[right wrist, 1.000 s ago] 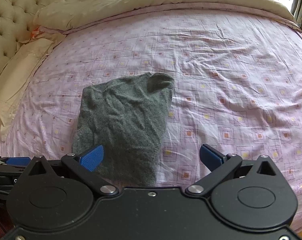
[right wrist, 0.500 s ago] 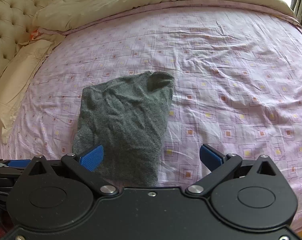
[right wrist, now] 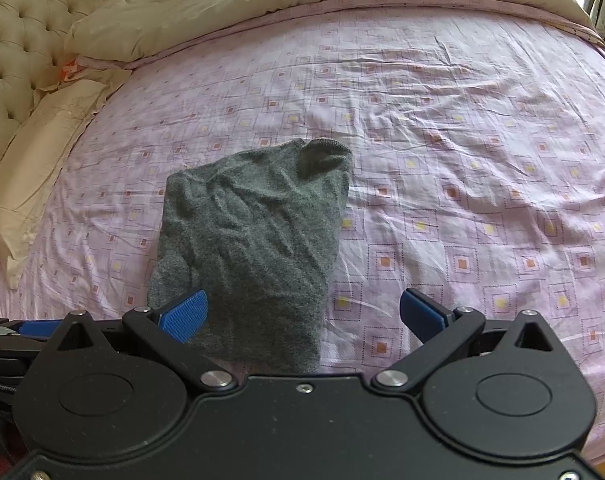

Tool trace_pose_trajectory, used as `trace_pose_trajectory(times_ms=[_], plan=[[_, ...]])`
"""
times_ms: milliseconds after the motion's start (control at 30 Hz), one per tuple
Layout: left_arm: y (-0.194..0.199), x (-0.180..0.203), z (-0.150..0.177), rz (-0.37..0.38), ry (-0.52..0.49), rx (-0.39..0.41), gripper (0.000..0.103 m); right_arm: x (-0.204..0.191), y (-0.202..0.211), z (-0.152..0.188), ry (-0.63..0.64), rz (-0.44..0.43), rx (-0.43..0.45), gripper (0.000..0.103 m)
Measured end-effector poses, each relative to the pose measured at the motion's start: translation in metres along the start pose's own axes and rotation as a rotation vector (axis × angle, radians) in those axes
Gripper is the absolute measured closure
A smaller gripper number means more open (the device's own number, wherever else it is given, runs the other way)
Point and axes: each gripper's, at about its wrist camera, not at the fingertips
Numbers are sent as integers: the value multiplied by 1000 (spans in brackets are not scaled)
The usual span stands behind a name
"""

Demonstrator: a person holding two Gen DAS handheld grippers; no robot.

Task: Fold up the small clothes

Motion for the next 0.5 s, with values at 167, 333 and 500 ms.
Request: trace_pose_trajectory(times_ms=[167,333,500], plan=[[1,2,-1,1,-8,0,2,1,-1,0,-3,-4,-2,1],[1,2,-1,0,-14,0,2,1,0,-1,-3,-5,-3,1],[1,2,-2,0,-15,-2,2,2,0,-1,-7,-8,-6,1]])
Point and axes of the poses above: each gripper's, at about its wrist camera, not at the fingertips, and y roughly against the way its jaws point, x to its right, z to its underside, and after that the axes turned 5 degrees about -y, right-handed
